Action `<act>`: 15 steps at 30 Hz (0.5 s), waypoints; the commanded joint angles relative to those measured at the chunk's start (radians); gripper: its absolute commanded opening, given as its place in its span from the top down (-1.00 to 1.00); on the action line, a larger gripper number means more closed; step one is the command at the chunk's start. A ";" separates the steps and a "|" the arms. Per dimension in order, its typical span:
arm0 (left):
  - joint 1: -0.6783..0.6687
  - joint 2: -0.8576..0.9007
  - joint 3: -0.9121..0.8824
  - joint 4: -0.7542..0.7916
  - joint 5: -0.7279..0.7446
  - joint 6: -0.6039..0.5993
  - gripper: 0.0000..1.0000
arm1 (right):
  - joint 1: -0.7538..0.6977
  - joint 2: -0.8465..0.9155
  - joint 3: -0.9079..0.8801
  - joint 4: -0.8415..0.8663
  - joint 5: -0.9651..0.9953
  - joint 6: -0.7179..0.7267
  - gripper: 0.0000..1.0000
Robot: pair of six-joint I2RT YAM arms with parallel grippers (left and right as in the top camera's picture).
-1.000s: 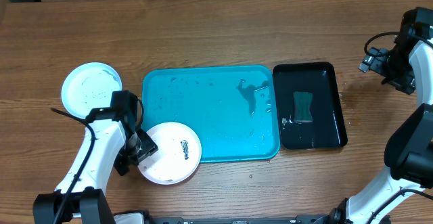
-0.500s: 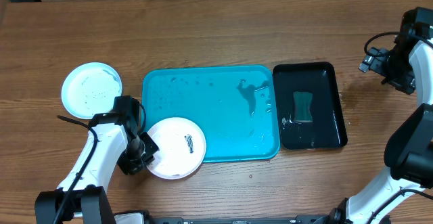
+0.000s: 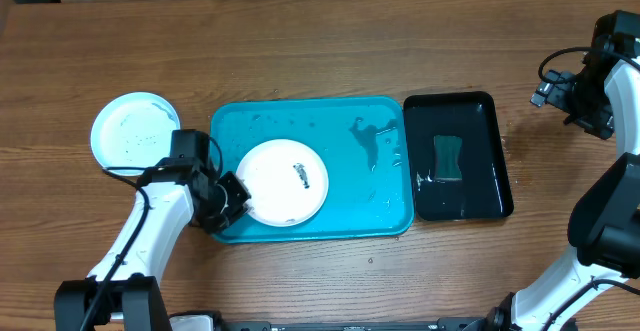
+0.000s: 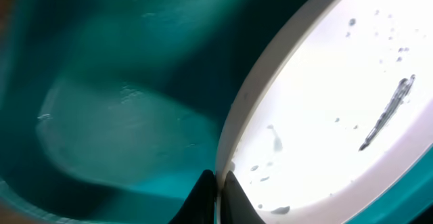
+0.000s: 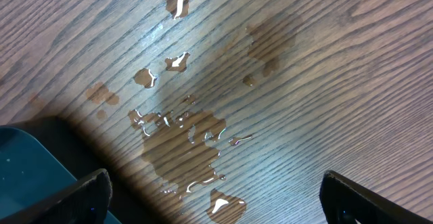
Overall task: Clean dirty plates on tray and stack at the side
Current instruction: 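Slide the white plate up onto the teal tray with the left gripper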
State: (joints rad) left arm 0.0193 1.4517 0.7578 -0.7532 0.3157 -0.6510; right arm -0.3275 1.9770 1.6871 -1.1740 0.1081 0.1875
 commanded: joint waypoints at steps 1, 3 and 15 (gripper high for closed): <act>-0.048 0.003 -0.008 0.050 0.051 -0.054 0.88 | -0.002 -0.021 0.008 0.003 0.003 0.007 -1.00; -0.071 0.003 -0.008 0.077 0.048 -0.084 0.86 | -0.002 -0.021 0.008 0.003 0.003 0.007 -1.00; -0.267 0.003 -0.008 0.203 -0.159 -0.233 0.69 | -0.002 -0.021 0.008 0.003 0.003 0.007 -1.00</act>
State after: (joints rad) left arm -0.2119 1.4517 0.7567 -0.5598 0.2546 -0.8284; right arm -0.3275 1.9774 1.6871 -1.1740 0.1081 0.1875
